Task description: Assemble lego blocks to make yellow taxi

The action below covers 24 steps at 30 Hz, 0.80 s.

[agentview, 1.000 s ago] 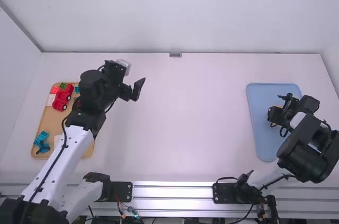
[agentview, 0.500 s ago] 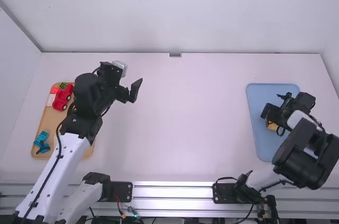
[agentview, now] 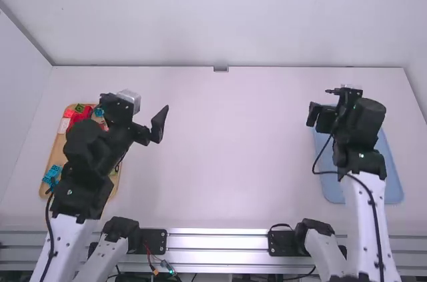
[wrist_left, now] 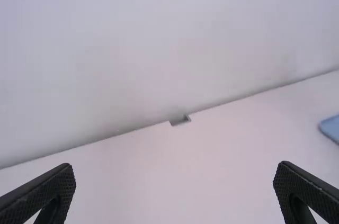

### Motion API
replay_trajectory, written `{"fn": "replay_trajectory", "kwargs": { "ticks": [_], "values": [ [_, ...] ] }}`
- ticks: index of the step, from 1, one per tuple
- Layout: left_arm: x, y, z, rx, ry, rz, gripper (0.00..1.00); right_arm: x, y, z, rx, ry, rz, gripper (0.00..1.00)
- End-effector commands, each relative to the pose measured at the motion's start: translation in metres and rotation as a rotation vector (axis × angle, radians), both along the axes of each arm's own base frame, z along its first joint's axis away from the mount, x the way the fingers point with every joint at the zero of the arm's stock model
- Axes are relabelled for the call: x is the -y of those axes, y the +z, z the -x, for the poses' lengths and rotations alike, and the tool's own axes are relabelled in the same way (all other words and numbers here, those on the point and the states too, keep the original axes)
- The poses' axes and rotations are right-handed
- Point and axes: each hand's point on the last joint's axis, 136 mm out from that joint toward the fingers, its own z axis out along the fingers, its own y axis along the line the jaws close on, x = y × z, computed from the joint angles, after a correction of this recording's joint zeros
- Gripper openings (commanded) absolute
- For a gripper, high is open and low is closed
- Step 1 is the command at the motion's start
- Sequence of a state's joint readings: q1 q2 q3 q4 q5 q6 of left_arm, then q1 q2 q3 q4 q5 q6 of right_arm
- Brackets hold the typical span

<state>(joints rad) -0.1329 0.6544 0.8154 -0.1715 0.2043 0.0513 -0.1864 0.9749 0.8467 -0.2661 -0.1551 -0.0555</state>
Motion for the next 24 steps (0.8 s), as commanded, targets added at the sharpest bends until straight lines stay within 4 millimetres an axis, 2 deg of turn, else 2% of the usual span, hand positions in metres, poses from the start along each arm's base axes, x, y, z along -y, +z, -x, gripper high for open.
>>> {"fn": "replay_trajectory", "kwargs": {
  "ticks": [1,3,10,14,16,21,24],
  "values": [
    [-0.002,0.016,0.016,0.053,0.006,0.043,0.99,-0.025,0.031,0.013,0.095,0.067,0.008,0.99],
    [-0.005,0.022,0.021,0.078,0.016,0.051,0.99,-0.037,0.043,0.019,0.139,0.099,0.01,0.98],
    [-0.038,0.023,0.024,0.154,0.166,0.063,0.91,-0.048,0.046,0.027,0.209,0.088,-0.001,0.91],
    [-0.062,0.023,0.03,0.216,0.28,0.065,0.85,-0.04,0.048,0.033,0.264,0.039,0.021,0.85],
    [-0.067,0.023,0.034,0.245,0.308,0.07,0.82,-0.036,0.049,0.036,0.292,0.02,0.028,0.82],
    [-0.072,-0.001,0.043,0.25,0.336,0.071,0.72,-0.036,0.052,0.048,0.391,0.018,0.029,0.72],
    [-0.072,-0.019,0.048,0.25,0.336,0.071,0.65,-0.036,0.039,0.057,0.398,0.018,0.03,0.66]
  ]
}}
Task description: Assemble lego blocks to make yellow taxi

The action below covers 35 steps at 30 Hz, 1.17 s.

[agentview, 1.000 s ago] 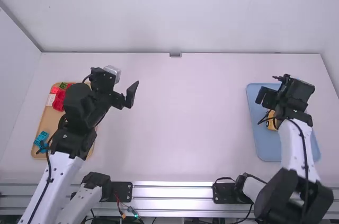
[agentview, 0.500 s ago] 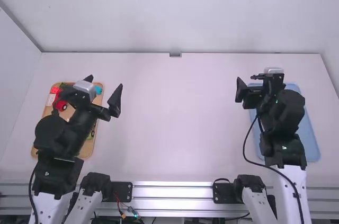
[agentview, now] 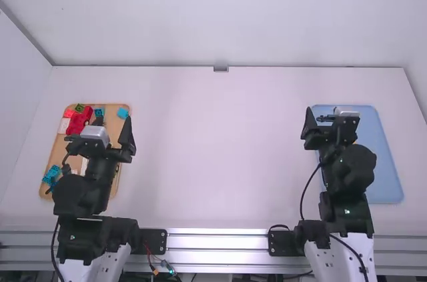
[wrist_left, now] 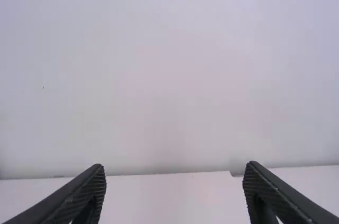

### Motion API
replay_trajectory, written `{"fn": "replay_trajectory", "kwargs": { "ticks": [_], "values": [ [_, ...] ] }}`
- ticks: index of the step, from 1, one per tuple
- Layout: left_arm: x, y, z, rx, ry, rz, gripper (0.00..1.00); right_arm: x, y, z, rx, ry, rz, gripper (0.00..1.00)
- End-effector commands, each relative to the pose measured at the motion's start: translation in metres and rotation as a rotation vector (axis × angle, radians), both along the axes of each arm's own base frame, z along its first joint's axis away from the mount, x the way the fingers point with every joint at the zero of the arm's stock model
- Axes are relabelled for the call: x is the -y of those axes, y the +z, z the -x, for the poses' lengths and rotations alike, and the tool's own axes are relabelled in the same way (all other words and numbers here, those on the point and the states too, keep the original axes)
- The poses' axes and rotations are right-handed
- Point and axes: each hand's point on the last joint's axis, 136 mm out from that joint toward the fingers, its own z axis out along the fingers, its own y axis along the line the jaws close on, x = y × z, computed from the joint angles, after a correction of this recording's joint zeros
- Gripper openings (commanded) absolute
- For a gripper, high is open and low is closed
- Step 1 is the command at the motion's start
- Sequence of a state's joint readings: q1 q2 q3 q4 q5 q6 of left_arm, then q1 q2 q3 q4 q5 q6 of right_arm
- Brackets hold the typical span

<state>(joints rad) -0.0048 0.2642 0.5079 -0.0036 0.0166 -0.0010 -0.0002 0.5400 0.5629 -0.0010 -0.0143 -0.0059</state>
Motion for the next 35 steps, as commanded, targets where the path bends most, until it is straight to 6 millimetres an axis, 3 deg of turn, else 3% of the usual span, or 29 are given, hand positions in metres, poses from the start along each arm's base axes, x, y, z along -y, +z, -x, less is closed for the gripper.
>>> {"fn": "replay_trajectory", "kwargs": {
  "ticks": [1,11,14,23,27,35],
  "values": [
    [-0.004,-0.012,0.004,0.009,0.021,0.001,0.63,0.002,-0.016,0.006,-0.01,-0.015,-0.005,0.64],
    [-0.004,-0.072,0.008,-0.005,0.021,0.001,0.41,0.002,-0.07,0.027,-0.01,-0.015,-0.005,0.42],
    [-0.004,-0.107,-0.002,-0.078,0.021,0.0,0.34,0.002,-0.09,0.032,-0.01,-0.015,-0.005,0.34],
    [-0.004,-0.182,-0.013,-0.234,0.021,-0.001,0.18,0.002,-0.131,0.037,-0.01,-0.015,-0.005,0.18],
    [-0.004,-0.185,-0.013,-0.24,0.021,-0.001,0.13,0.002,-0.147,0.037,-0.022,-0.015,-0.005,0.13],
    [-0.004,-0.185,-0.013,-0.24,0.021,-0.001,0.03,0.002,-0.147,0.037,-0.022,-0.015,-0.005,0.03]
  ]
}}
